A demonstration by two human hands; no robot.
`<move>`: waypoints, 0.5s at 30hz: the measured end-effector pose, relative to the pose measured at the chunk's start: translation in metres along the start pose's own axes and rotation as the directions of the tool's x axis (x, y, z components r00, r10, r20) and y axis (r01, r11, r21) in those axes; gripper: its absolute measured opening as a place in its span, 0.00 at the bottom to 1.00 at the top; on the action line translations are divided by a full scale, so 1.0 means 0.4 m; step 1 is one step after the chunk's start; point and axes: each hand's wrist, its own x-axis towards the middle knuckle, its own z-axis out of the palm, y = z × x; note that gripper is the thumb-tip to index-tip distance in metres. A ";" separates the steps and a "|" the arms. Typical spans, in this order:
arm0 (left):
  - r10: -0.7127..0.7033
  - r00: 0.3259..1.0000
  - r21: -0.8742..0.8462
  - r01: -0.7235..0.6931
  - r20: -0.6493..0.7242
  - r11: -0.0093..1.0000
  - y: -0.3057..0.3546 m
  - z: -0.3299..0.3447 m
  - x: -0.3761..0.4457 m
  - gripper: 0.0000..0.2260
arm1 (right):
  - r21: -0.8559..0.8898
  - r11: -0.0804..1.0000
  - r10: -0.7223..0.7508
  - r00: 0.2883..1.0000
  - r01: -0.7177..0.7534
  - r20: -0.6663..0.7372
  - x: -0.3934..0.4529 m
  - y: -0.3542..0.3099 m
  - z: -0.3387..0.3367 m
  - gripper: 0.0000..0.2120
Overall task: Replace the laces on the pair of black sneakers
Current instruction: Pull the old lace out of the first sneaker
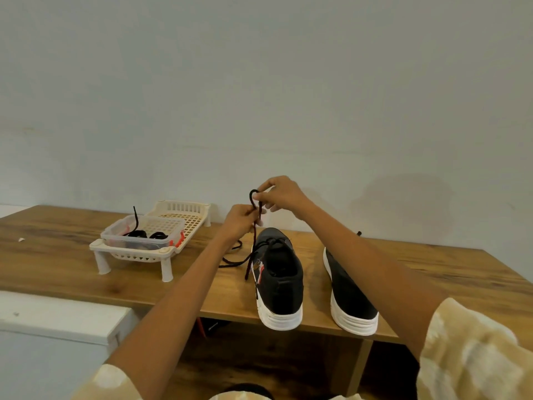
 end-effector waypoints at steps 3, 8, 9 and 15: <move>-0.099 0.971 0.225 0.149 -0.219 0.963 -0.064 -0.029 0.006 0.11 | -0.131 0.990 0.081 0.984 -0.061 0.155 -0.012 0.048 0.012 0.14; -0.155 0.987 0.717 0.130 -0.031 0.684 -0.110 -0.033 -0.017 0.18 | -0.557 0.825 0.256 0.818 0.093 0.515 -0.028 0.097 0.004 0.14; -0.110 0.993 0.685 0.059 0.032 0.726 -0.095 -0.021 -0.020 0.22 | -0.559 0.824 0.277 0.793 0.095 0.543 -0.030 0.093 0.005 0.12; -0.201 0.862 0.269 0.079 0.466 0.960 0.005 0.035 -0.034 0.22 | -0.728 0.664 0.209 0.893 0.169 0.398 -0.058 0.102 0.054 0.15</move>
